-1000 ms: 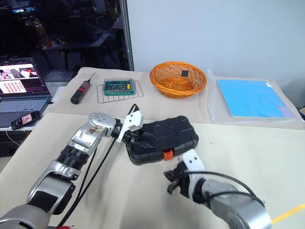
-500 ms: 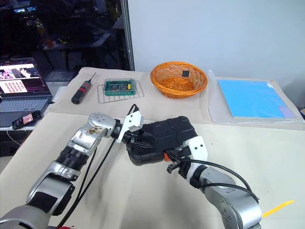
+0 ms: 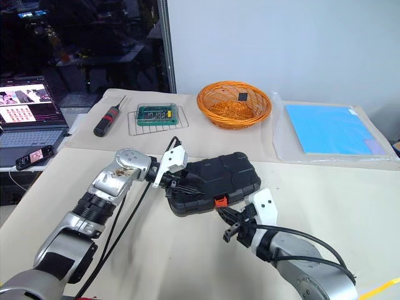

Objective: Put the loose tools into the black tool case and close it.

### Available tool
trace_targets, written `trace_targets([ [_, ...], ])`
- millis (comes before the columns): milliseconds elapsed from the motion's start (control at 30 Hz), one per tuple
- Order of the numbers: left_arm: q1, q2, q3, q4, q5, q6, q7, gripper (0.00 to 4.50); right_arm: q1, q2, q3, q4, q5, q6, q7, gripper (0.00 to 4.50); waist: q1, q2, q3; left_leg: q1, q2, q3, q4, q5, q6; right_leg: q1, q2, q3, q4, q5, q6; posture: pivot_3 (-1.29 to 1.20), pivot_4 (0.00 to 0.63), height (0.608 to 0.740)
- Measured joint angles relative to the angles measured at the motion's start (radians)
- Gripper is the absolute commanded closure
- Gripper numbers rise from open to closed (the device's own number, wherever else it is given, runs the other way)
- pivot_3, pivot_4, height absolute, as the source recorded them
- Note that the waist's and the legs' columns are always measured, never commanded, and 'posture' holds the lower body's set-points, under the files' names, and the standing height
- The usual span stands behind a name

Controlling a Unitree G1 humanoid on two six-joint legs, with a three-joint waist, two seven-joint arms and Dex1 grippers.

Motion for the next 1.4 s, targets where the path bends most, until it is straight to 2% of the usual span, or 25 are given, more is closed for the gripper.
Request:
trace_targets([
  [367, 0.001, 0.006, 0.001, 0.001, -0.001, 0.000, 0.003, 2.25, -0.090, 0.004, 0.079, 0.133, -0.084, -0.020, -0.023, 4.46, -0.004, 0.000, 0.000, 0.000, 0.000, 0.000, 0.000, 0.001, 0.000, 0.000, 0.000, 0.000, 0.000, 0.000, 0.000, 0.00, 0.150, 0.740],
  [500, 0.003, 0.005, 0.001, -0.001, -0.001, 0.000, 0.006, 2.25, -0.076, 0.010, 0.065, 0.115, -0.073, -0.022, -0.007, 4.46, -0.002, 0.000, 0.000, 0.000, 0.000, 0.000, 0.000, -0.002, -0.007, 0.000, 0.000, 0.000, 0.000, -0.002, 0.003, 0.00, 0.150, 0.740],
  [600, 0.004, 0.004, 0.000, -0.008, -0.001, 0.000, 0.002, 2.25, -0.044, 0.005, 0.040, 0.073, -0.040, -0.024, 0.010, 4.46, -0.001, 0.000, 0.000, 0.000, 0.000, 0.000, 0.000, -0.002, -0.005, 0.000, 0.000, 0.000, 0.000, 0.000, 0.000, 0.00, 0.150, 0.740],
  [667, 0.005, 0.005, 0.000, -0.009, -0.002, 0.000, 0.000, 2.25, -0.036, 0.004, 0.022, 0.063, -0.017, -0.025, 0.019, 4.46, 0.000, 0.000, 0.000, 0.000, 0.000, 0.000, 0.000, 0.001, 0.002, 0.001, 0.000, 0.000, 0.000, 0.000, 0.000, 0.00, 0.150, 0.740],
  [967, 0.007, 0.004, 0.000, -0.010, -0.002, 0.000, 0.005, 2.25, -0.058, 0.068, 0.005, 0.078, -0.023, -0.118, -0.014, 4.46, 0.000, 0.000, 0.000, 0.000, 0.000, 0.000, 0.000, 0.001, 0.000, 0.000, 0.000, 0.000, 0.000, 0.000, 0.000, 0.00, 0.150, 0.740],
  [1233, 0.012, 0.004, 0.001, -0.013, -0.002, 0.000, 0.009, 2.25, -0.076, 0.021, 0.098, 0.129, -0.131, -0.176, -0.025, 4.46, -0.001, 0.000, -0.001, 0.001, 0.000, 0.000, -0.001, 0.001, 0.000, 0.001, 0.000, 0.000, 0.000, 0.000, 0.000, 0.00, 0.150, 0.740],
  [1400, 0.020, 0.006, 0.001, -0.011, -0.001, 0.002, 0.016, 2.25, -0.075, -0.010, 0.186, 0.175, -0.231, -0.263, -0.023, 4.46, -0.005, -0.002, -0.005, 0.005, 0.000, 0.000, -0.001, -0.003, -0.006, 0.003, -0.001, 0.000, 0.000, -0.003, 0.005, 0.00, 0.150, 0.740],
])
